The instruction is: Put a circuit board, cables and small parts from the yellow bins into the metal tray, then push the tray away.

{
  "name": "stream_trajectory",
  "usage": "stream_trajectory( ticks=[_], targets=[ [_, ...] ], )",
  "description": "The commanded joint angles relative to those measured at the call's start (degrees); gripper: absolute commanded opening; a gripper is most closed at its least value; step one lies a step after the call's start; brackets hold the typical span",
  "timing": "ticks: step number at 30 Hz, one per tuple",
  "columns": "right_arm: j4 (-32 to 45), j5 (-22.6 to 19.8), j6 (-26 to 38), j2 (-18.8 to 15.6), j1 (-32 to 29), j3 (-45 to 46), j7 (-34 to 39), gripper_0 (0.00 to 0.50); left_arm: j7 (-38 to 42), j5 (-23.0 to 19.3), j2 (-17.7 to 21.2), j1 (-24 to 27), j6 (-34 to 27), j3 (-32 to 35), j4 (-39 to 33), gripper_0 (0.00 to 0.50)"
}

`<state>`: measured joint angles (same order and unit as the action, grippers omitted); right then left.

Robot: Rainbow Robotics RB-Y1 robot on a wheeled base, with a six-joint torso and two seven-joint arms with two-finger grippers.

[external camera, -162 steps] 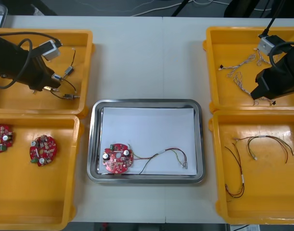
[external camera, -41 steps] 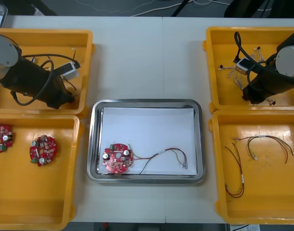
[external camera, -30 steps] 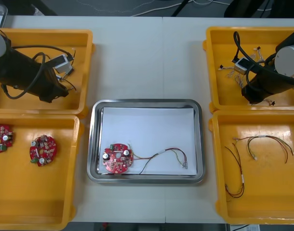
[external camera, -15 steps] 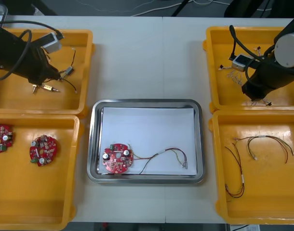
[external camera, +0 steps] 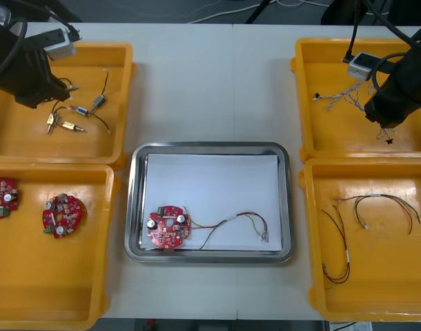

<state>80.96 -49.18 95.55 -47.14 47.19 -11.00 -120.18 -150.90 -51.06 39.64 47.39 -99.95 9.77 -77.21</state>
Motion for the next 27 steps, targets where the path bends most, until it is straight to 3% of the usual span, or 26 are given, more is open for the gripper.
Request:
stream_trajectory(
  ticks=[1, 5, 9, 20, 27],
  targets=[
    [4.4, 0.3, 4.5, -0.9, 2.5, 4.8, 3.9, 0.000, -4.1, 1.8, 2.7, 1.9, -3.9, 2.4, -5.5, 0.000],
    [8.1, 0.5, 9.0, -0.9, 2.5, 6.3, 8.5, 0.000, -0.4, 2.0, 2.6, -0.9, -4.8, 2.6, -10.8, 0.000],
    [13.6, 1.4, 14.5, -0.2, 2.4, 7.7, 15.6, 0.000, 8.3, 2.2, 2.3, -4.5, -5.8, 2.6, -18.1, 0.000],
    [20.2, 1.8, 14.5, 2.8, 1.4, 11.3, 32.9, 0.000, 30.2, 2.2, 0.7, -12.6, -7.6, 1.0, -31.2, 0.000],
    [24.8, 2.9, 14.5, 3.3, -1.3, 11.3, 37.6, 0.000, 46.1, 3.0, 0.2, -15.0, -7.5, -3.7, -37.0, 0.000]
  ],
)
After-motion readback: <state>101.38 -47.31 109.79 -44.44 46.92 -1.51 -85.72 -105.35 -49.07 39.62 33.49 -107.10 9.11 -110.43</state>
